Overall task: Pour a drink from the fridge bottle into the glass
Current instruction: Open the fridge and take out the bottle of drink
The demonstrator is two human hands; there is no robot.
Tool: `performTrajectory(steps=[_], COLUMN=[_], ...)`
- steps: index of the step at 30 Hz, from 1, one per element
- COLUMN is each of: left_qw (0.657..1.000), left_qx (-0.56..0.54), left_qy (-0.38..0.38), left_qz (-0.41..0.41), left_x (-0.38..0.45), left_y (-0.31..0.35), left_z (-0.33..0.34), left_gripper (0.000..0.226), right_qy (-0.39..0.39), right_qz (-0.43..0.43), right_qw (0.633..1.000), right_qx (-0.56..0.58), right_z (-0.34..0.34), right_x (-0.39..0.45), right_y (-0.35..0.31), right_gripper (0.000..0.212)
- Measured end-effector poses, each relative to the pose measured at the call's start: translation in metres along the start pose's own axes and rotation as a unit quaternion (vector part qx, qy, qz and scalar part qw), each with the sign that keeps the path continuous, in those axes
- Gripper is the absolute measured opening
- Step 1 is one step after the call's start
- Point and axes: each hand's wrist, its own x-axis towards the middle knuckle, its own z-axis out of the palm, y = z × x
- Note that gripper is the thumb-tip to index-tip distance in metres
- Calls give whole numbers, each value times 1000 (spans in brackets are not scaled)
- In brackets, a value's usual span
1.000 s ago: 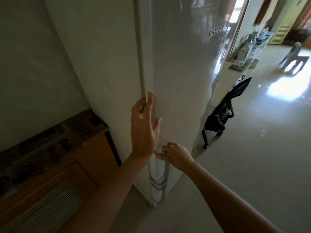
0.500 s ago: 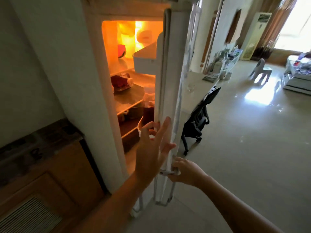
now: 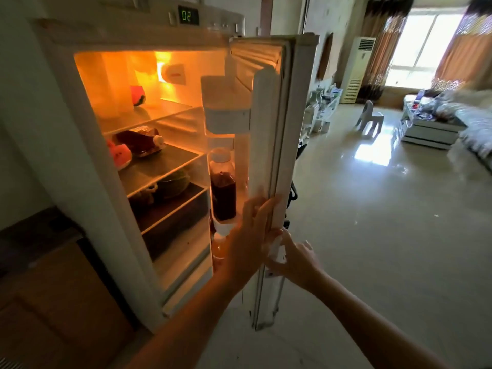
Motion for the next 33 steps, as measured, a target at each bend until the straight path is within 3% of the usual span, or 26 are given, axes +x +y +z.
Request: performTrajectory(steps=[4, 6, 9, 12, 14, 17, 20, 23, 27, 33], left_qw=[999, 996, 993, 998, 984, 960, 943, 938, 949, 962], left_qx=[28, 29, 28, -34, -82, -146, -196, -178, -165, -172], left_qy=[-20, -25, -31, 22, 61, 11, -62, -97, -60, -37], left_qz=[37, 81, 115, -45, -145, -237, -261, -282, -263, -209], left_x=[6, 8, 12, 24, 35, 54, 67, 73, 71, 66], left_y=[10, 6, -10, -34, -53, -73, -76, -74, -67, -53], left_z=[7, 9, 9, 4, 3, 6, 12, 20, 23, 9], left_gripper=[56, 54, 62, 79, 98, 117, 121, 110, 98, 99], right_qy=[158, 194, 173, 147, 135, 130, 134, 143, 135, 111], right_qz=[-26, -27, 3, 23, 33, 57, 66, 77, 90, 113], right_qw=[987, 981, 985, 989, 990, 989, 989, 987, 986, 987], right_qx=[8, 4, 16, 28, 29, 28, 21, 16, 35, 17], right_z=[-14, -20, -26, -29, -32, -37, -39, -43, -44, -41], right_x=[1, 3, 4, 5, 5, 5, 6, 5, 5, 4], right_y=[1, 4, 13, 24, 28, 33, 34, 32, 35, 43], right_gripper=[85, 85, 88, 85, 82, 79, 80, 78, 78, 73])
